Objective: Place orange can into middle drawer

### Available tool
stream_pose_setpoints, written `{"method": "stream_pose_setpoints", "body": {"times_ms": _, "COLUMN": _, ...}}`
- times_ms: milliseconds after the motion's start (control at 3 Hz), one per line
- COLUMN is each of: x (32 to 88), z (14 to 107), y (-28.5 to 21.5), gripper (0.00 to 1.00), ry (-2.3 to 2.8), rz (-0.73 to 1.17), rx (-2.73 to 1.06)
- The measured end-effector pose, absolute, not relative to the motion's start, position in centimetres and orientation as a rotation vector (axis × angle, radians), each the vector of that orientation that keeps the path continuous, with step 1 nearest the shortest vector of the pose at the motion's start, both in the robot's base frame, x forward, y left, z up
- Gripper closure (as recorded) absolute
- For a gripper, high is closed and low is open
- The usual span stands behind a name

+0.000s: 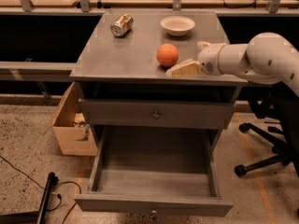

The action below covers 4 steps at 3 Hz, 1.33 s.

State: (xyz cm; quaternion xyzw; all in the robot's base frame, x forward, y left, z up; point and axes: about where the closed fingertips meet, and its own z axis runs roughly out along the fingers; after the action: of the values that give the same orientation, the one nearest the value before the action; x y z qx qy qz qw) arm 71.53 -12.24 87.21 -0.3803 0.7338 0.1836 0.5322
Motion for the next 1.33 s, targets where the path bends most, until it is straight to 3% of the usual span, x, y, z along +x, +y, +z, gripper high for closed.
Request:
{"method": "stream_pose_setpoints", "body": {"times_ms": 667, "x": 74.6, "z": 86.1, "y": -9.1, "gripper": 0.0, "ry": 1.722, "rz": 0.509, "rx": -0.882}}
{"method": "stream_pose_setpoints", "body": {"times_ms": 1333, "x": 75.9, "z": 86.0, "y": -7.4, "gripper": 0.4, "ry": 1.696, "rz": 0.552, "rx": -0.894}}
